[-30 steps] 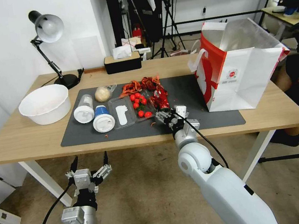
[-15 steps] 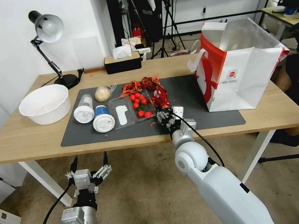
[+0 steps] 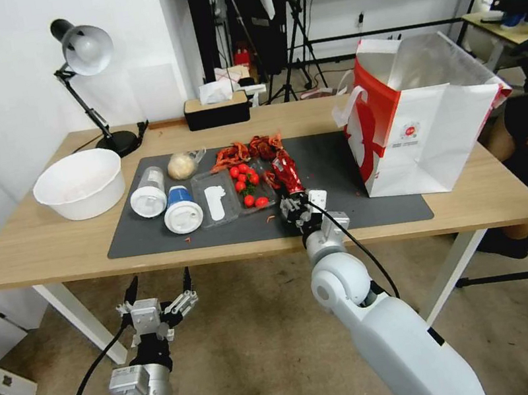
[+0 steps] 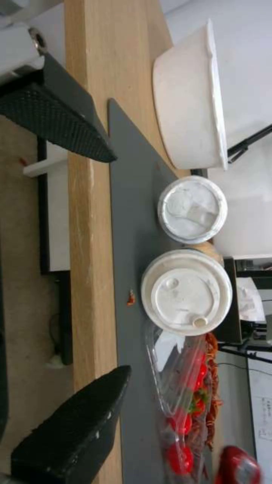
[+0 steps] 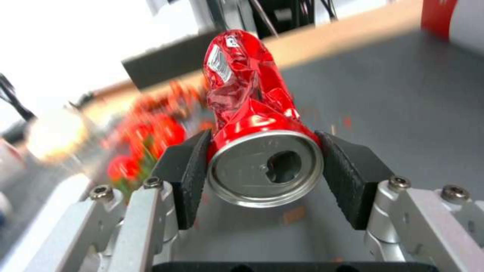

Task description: Pick up the trash from the table and place it into the takeout bag.

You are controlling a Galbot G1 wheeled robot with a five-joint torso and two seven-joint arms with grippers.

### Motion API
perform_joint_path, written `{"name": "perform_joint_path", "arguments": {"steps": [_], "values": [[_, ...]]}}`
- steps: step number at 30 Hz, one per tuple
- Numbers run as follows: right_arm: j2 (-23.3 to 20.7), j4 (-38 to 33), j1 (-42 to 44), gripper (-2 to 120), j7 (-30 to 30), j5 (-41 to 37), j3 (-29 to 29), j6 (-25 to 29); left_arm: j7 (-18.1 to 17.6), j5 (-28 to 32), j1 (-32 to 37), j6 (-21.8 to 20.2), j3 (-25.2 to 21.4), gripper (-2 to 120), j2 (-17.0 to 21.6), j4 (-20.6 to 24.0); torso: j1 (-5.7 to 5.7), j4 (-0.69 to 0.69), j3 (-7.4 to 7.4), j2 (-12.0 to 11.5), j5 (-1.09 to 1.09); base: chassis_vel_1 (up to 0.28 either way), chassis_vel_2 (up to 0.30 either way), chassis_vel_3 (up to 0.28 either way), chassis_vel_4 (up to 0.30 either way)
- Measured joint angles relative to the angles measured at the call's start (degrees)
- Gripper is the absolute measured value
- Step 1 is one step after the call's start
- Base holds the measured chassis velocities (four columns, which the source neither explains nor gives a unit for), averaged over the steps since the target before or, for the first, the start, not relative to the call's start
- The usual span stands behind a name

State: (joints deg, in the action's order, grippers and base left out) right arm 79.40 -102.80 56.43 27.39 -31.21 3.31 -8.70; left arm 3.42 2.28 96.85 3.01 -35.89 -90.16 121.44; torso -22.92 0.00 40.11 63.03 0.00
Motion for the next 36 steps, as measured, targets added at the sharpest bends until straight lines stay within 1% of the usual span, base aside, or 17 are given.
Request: {"name": "perform_joint_path", "arguments": {"steps": [4,6,7,8,11,12,15,17,19,20,22,24,26,27,28,31,36], "values": [[-1.37,-4.05,0.98,50,-2.97,-1.40,1.53,1.72,0.03,-0.11,-0.01,0.03,0.14,100,-0.06,-0.07,0.00,0.00,0.00,0.00,0.00,0.000,0.000,0.000,0.000],[-2.57,-6.35,1.24,50,-7.46,-2.83,3.41,4.44,0.03,-0.23,-0.01,0.04,0.26,100,-0.15,-0.08,0.00,0.00,0.00,0.00,0.00,0.000,0.000,0.000,0.000],[-2.57,-6.35,1.24,50,-7.46,-2.83,3.41,4.44,0.03,-0.23,-0.01,0.04,0.26,100,-0.15,-0.08,0.00,0.00,0.00,0.00,0.00,0.000,0.000,0.000,0.000],[-3.08,-7.19,1.22,50,-9.42,-3.62,4.27,5.50,0.04,-0.32,0.00,0.04,0.32,100,-0.20,-0.07,0.00,0.00,0.00,0.00,0.00,0.000,0.000,0.000,0.000],[-5.54,-10.48,-0.79,50,-15.89,-8.76,9.04,8.46,0.05,-0.64,0.22,0.06,0.41,100,-0.24,0.13,0.00,0.00,0.00,0.00,0.01,0.000,0.000,0.000,0.000],[-5.54,-10.48,-0.79,50,-15.89,-8.76,9.04,8.46,0.05,-0.64,0.22,0.06,0.41,100,-0.24,0.13,0.00,0.00,0.00,0.00,0.01,0.000,0.000,0.000,0.000],[-8.44,-11.80,-4.58,50,-17.03,-11.91,13.72,9.11,0.06,-0.80,0.41,0.08,0.38,100,-0.21,0.51,0.00,0.01,0.00,0.00,0.01,0.000,0.000,0.000,0.000],[-8.75,-11.85,-4.93,50,-16.93,-12.09,14.08,9.11,0.06,-0.81,0.43,0.08,0.37,100,-0.21,0.54,0.00,0.00,0.00,0.00,0.01,0.000,0.000,0.000,0.000],[-11.15,-11.89,-7.70,50,-15.44,-13.22,17.16,8.60,0.07,-0.88,0.52,0.09,0.37,100,-0.22,0.58,0.00,0.00,0.00,-0.01,0.01,0.000,0.000,0.000,0.000],[-11.15,-11.89,-7.70,50,-15.44,-13.22,17.16,8.60,0.07,-0.88,0.52,0.09,0.37,100,-0.22,0.58,0.00,0.00,0.00,-0.01,0.01,0.000,0.000,0.000,0.000],[-14.07,-11.71,-11.25,50,-11.46,-15.44,19.64,6.86,0.10,-1.12,0.52,0.12,0.54,100,-0.36,0.58,0.00,0.00,0.00,-0.01,0.00,0.000,0.000,0.000,0.000],[-14.76,-11.53,-12.12,50,-10.23,-15.86,20.16,6.05,0.13,-1.23,0.51,0.13,0.68,100,-0.46,0.58,0.00,0.00,0.00,-0.01,0.00,0.000,0.000,0.000,0.000],[-16.35,-10.87,-14.39,50,-4.19,-16.23,21.24,1.56,0.19,-1.54,0.46,0.18,1.05,100,-0.76,0.57,0.00,0.00,0.00,-0.01,0.01,0.000,0.000,0.000,0.000],[-16.73,-10.65,-14.93,50,-1.66,-16.24,21.49,-0.47,0.22,-1.62,0.46,0.21,1.15,100,-0.86,0.54,0.00,0.00,0.00,-0.01,0.00,0.000,0.000,0.000,0.000],[-16.73,-10.65,-14.93,50,-1.66,-16.24,21.49,-0.47,0.22,-1.62,0.46,0.21,1.15,100,-0.86,0.54,0.00,0.00,0.00,-0.01,0.00,0.000,0.000,0.000,0.000],[-17.12,-10.14,-15.57,50,2.81,-16.24,21.75,-4.25,0.27,-1.72,0.46,0.34,1.23,100,-0.96,0.49,0.00,0.00,0.00,-0.01,0.01,0.000,0.000,0.000,0.000],[-17.05,-9.58,-15.94,50,7.01,-16.35,21.77,-7.34,0.28,-1.74,0.51,0.52,1.18,100,-0.98,0.47,0.00,0.00,0.00,-0.01,0.01,0.000,0.000,0.000,0.000]]}}
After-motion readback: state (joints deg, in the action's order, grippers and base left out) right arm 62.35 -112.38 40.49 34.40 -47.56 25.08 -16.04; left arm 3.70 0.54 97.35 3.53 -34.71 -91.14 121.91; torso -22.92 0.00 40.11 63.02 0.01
